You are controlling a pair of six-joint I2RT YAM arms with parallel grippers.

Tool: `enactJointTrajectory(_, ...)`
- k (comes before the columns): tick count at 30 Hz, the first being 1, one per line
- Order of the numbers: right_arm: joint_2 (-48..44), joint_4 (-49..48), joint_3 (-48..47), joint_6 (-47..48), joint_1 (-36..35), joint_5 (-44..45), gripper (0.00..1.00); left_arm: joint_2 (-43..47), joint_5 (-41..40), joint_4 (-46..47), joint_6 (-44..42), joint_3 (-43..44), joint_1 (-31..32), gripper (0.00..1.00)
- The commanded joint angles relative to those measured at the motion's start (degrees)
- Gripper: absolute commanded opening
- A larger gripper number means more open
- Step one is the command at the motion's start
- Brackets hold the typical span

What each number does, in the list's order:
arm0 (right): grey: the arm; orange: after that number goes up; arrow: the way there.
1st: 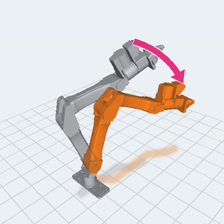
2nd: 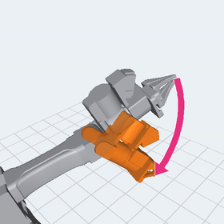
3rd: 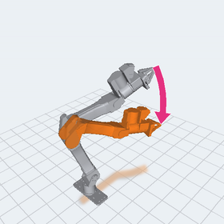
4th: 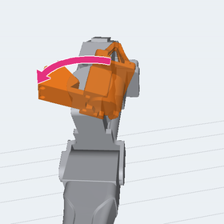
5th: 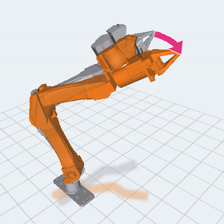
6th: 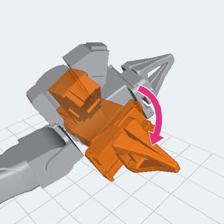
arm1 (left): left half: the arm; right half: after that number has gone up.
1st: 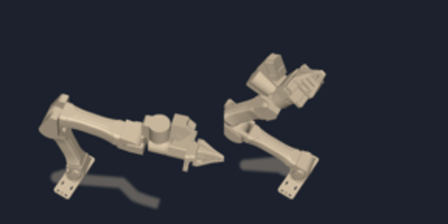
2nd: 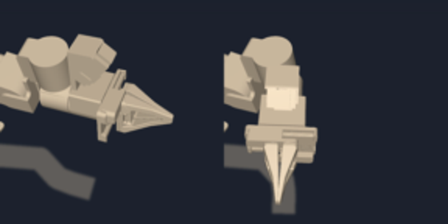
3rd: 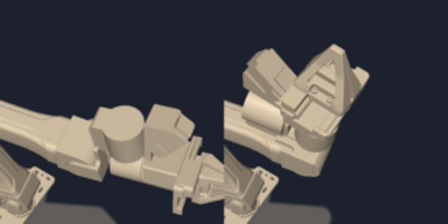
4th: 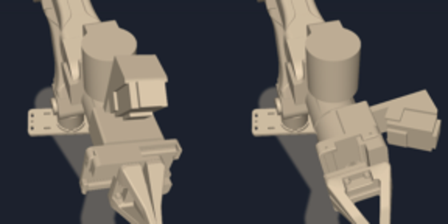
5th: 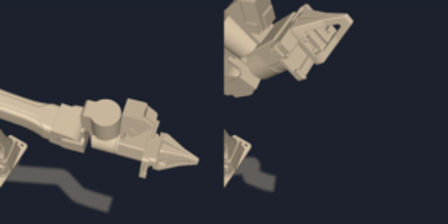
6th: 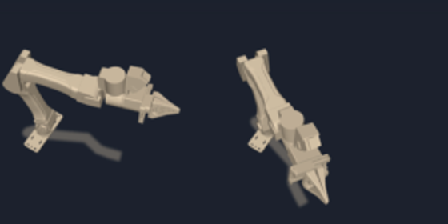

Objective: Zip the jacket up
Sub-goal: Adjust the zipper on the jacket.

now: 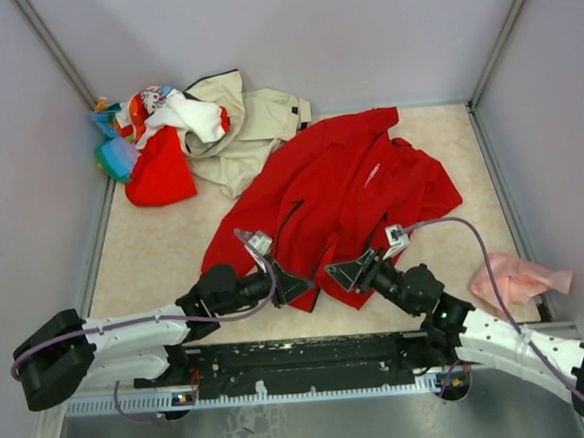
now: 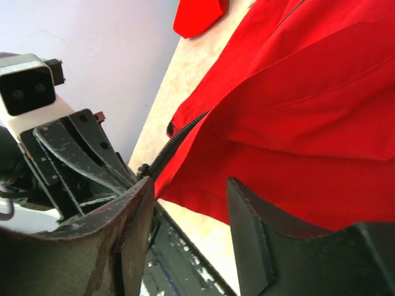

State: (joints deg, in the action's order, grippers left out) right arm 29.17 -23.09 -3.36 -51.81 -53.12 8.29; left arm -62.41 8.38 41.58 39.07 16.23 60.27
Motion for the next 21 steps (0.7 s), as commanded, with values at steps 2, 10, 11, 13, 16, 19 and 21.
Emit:
enactJointTrajectory(2, 0.4, 3.08, -4.64, -4.99, -0.11, -1.52, 0.54, 0.51, 0.23, 0.23, -1.43, 0.37, 0.11, 0.0)
enactJointTrajectory(10, 11.5, -12.03, -3.53, -9.27, -0.14, -4.04, 0.59, 1.41, 0.5, -0.27, -1.46, 0.37, 0.11, 0.0)
enactJointTrajectory(11, 13.07, -14.19, -3.17, -9.61, -0.14, -4.14, 0.6, 1.45, 0.67, -0.2, -1.34, 0.38, 0.11, 0.0)
enactJointTrajectory(13, 14.62, -18.32, -2.35, -10.1, -0.15, -4.33, 0.59, 1.41, 1.01, -0.19, -1.21, 0.38, 0.1, 0.0)
enactJointTrajectory(16, 15.18, -22.1, -1.33, -10.42, -0.15, -3.79, 0.59, 1.37, 1.28, -0.12, -0.87, 0.17, 0.11, 0.0)
enactJointTrajectory(19, 14.2, -24.08, -0.05, -10.36, -0.16, -2.16, 0.59, 1.42, 1.64, 0.54, -0.17, -0.13, 0.11, 0.0)
enactJointTrajectory(21, 13.38, -24.2, 0.63, -9.96, -0.19, -1.13, 0.59, 1.24, 1.99, 1.02, 0.18, -0.27, 0.11, 0.0)
